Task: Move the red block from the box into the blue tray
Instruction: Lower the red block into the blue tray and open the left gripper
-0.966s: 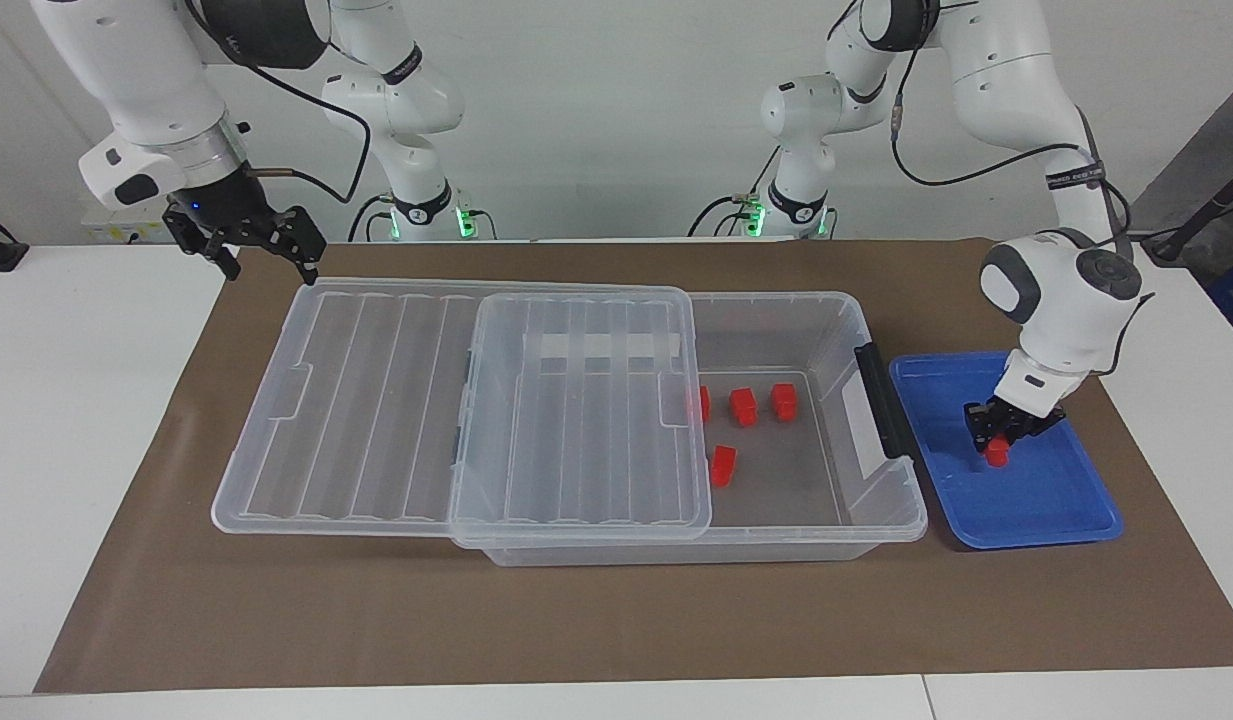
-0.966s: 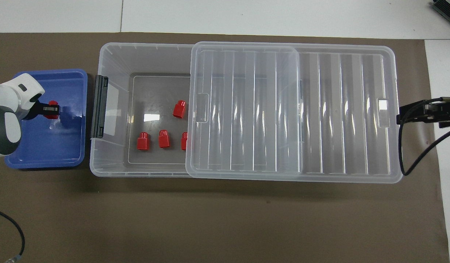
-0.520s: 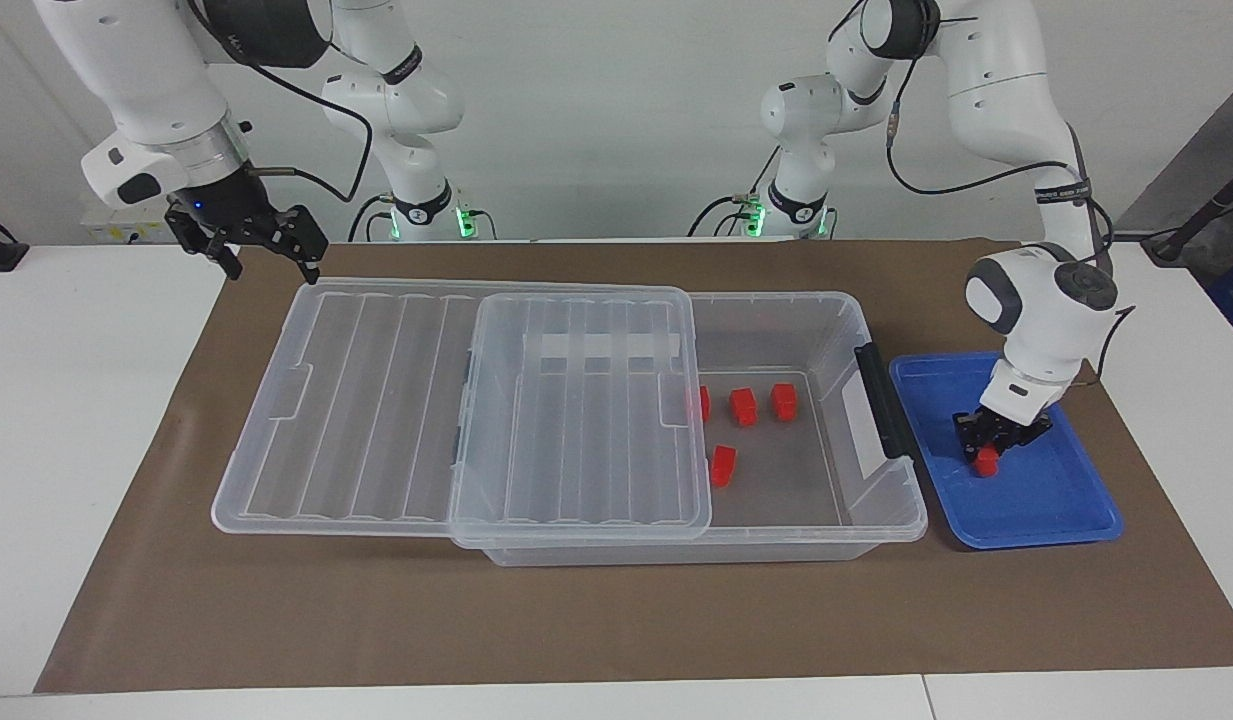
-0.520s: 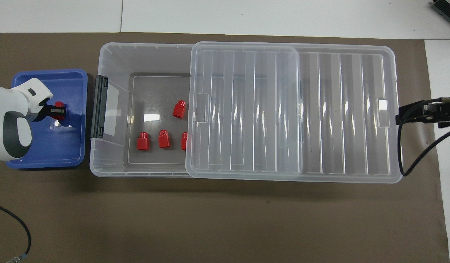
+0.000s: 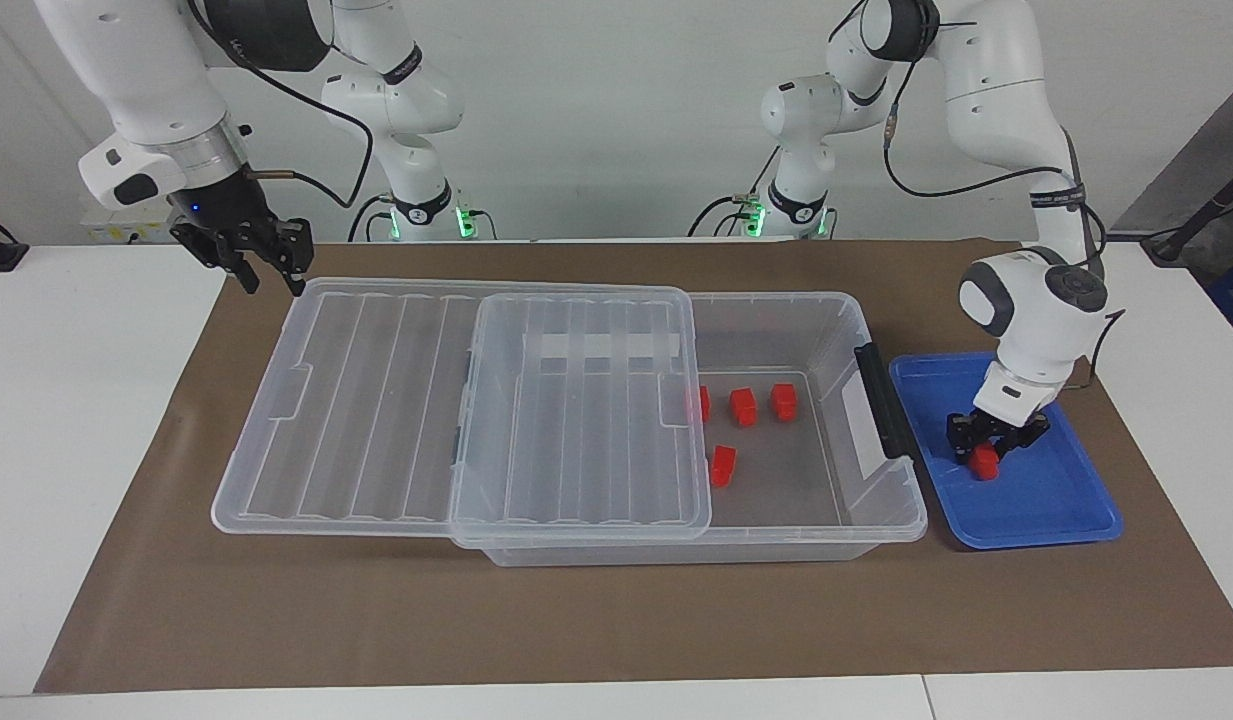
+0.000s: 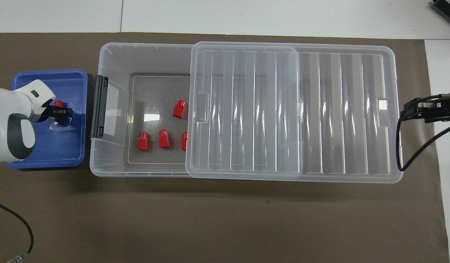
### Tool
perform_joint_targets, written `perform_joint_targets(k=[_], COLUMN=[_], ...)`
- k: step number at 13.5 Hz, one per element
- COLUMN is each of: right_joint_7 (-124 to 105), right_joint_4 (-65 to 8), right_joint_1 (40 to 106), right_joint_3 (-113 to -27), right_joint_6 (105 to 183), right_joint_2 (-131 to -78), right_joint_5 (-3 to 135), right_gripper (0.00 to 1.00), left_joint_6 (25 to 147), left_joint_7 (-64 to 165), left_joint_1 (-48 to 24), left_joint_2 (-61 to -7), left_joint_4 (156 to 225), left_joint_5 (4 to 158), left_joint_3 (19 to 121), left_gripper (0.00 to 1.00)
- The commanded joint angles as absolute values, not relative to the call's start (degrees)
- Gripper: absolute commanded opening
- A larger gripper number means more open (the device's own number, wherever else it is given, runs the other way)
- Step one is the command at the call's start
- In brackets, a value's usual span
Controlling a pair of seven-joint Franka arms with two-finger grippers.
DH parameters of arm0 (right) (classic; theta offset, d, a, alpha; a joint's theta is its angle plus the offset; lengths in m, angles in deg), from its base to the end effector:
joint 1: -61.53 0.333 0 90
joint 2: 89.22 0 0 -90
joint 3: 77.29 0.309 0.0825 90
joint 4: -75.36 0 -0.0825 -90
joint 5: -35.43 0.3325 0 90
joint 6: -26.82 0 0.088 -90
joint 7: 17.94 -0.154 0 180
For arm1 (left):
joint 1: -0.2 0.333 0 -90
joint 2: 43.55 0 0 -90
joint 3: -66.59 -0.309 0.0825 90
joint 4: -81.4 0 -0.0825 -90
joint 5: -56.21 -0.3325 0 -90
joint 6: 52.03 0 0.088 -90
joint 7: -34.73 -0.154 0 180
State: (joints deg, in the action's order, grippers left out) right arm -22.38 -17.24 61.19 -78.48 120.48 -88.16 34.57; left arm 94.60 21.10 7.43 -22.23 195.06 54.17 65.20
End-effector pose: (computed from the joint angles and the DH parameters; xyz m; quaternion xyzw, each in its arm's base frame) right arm 0.5048 -0.0158 0.5664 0.9985 -0.0517 0.0187 0.0068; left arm 0.5932 0.0898 0.2812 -0.9930 0.0585 -0.0966 0.0348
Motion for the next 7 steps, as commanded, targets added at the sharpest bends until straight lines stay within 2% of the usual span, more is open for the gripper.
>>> perform_joint_targets(k=[1, 4, 7], right_joint_7=[-22.25, -22.34, -22.17], right_joint_4=[-20.95, -25.09, -25.80], right_joint_1=[59.78, 56.18, 52.66], right_joint_3=[-78.34, -78.34, -78.34], right_joint_6=[125.07, 132.71, 136.76], right_joint_2=[-86.94, -87.02, -90.26], right_joint_5=[35.43, 35.43, 35.43], right_gripper=[0.00, 0.00, 0.00], left_joint_6=[93.36, 80.29, 69.38], left_joint_7=[20.14, 20.05, 19.96], left_joint_1=[7.23, 7.23, 7.32], left_joint_2=[-22.98, -25.70, -28.24], left_joint_4=[194.35, 187.77, 183.53], left_joint_5=[54.80, 54.80, 54.80], left_joint_3=[65.18, 65.44, 65.45], left_gripper=[1.00, 1.00, 1.00])
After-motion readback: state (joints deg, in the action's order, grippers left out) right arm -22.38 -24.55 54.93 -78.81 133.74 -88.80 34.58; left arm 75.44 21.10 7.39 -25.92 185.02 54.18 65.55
